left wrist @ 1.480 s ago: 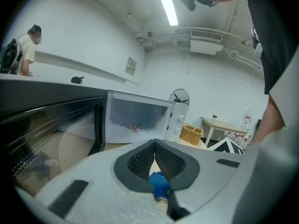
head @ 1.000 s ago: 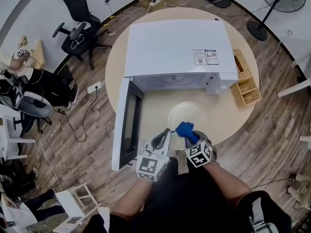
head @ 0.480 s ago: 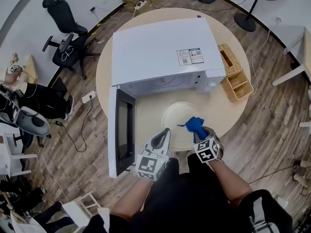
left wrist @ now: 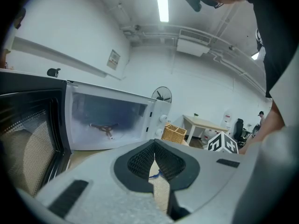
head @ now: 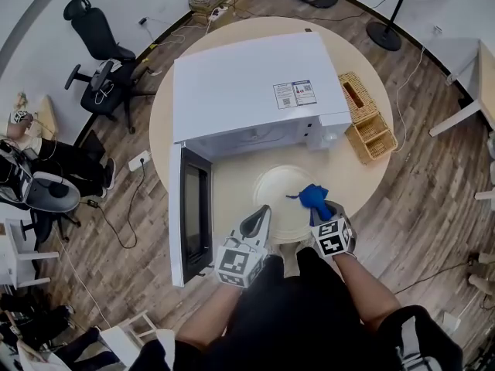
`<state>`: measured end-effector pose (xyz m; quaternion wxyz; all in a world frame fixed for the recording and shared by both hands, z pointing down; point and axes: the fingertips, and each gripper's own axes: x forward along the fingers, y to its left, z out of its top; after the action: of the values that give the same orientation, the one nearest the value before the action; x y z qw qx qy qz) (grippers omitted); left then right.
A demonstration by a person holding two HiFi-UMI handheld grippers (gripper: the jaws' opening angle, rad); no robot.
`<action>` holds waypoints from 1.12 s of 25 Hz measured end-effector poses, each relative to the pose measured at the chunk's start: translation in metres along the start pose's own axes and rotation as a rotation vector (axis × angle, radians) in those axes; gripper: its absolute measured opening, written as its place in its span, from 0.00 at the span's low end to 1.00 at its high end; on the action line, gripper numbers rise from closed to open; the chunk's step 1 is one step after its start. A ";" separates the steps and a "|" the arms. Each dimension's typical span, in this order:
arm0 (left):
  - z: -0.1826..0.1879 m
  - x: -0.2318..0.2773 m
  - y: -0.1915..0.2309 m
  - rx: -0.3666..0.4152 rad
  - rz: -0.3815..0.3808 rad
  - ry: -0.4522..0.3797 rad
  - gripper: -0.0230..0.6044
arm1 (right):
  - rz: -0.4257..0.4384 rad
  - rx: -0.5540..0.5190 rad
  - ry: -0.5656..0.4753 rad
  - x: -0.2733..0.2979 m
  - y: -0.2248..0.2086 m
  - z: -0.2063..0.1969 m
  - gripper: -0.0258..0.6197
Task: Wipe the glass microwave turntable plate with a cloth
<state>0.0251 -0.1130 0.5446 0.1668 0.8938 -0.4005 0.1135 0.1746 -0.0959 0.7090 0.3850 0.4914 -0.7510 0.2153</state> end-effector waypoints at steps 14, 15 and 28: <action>0.050 -0.017 0.033 0.033 0.119 -0.101 0.05 | 0.082 -0.022 -0.547 -0.111 0.005 0.163 0.17; 0.055 -0.019 0.035 0.040 0.127 -0.110 0.05 | 0.084 -0.032 -0.587 -0.122 0.005 0.176 0.17; 0.128 -0.033 0.037 0.086 0.181 -0.256 0.05 | 0.072 -0.099 -0.950 -0.230 -0.012 0.282 0.17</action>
<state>-0.0155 -0.1633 0.4241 0.0649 0.8675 -0.4922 0.0302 0.1323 -0.1673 0.3547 0.0144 0.4900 -0.8698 -0.0557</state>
